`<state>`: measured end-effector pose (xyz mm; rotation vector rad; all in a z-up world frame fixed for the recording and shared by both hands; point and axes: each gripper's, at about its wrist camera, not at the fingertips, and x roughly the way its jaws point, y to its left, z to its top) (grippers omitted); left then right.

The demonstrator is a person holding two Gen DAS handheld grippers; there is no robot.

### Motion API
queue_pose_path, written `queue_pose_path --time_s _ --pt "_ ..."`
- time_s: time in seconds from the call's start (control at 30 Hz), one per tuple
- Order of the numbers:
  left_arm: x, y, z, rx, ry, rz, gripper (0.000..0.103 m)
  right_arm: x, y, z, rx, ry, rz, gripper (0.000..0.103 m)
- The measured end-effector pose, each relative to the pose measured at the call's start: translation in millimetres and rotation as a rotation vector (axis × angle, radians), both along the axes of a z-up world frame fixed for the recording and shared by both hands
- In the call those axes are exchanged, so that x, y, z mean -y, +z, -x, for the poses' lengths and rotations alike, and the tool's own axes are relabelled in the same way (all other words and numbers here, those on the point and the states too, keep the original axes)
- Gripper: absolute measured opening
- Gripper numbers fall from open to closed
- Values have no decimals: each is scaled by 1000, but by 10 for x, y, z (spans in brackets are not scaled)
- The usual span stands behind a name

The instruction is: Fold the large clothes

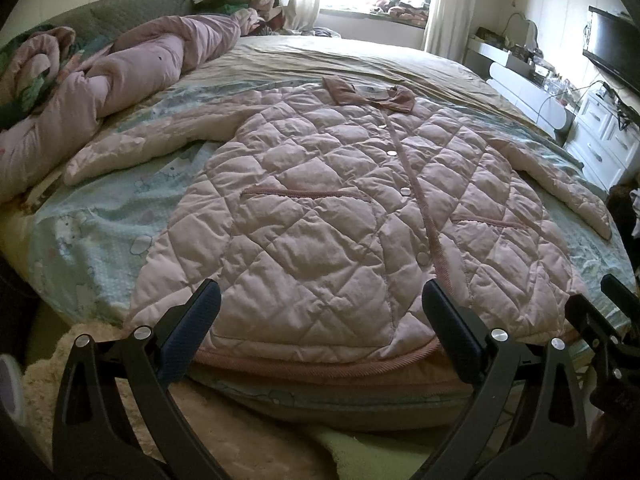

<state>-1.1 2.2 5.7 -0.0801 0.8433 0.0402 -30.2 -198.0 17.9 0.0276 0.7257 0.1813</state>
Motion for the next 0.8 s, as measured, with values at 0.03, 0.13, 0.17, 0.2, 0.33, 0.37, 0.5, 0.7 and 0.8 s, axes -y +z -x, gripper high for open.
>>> queue_pose_path --time_s 0.03,0.13,0.17,0.2,0.33,0.37,0.5,0.7,0.8 --pt "6 -9 0 0 0 -1 94 1 -8 1 0 0 1 99" --pt "-1 2 2 1 0 1 94 5 -16 -4 1 0 1 99" --pt "5 -5 2 2 0 -2 94 7 -17 -6 0 -1 1 99" --pt "6 -9 2 2 0 -2 94 10 -18 -6 0 -3 2 99" --pt "3 1 3 2 0 -5 94 -2 1 3 2 -3 2 99" --pt "3 -5 4 2 -1 -2 94 -2 -4 0 0 -1 1 99" --pt "7 -10 5 4 0 -4 94 -5 -1 7 -1 0 2 99" --pt "7 -10 6 4 0 -5 94 -7 -6 3 -1 0 1 99" --pt "9 -11 7 4 0 -5 94 -9 -4 0 -4 1 1 99"
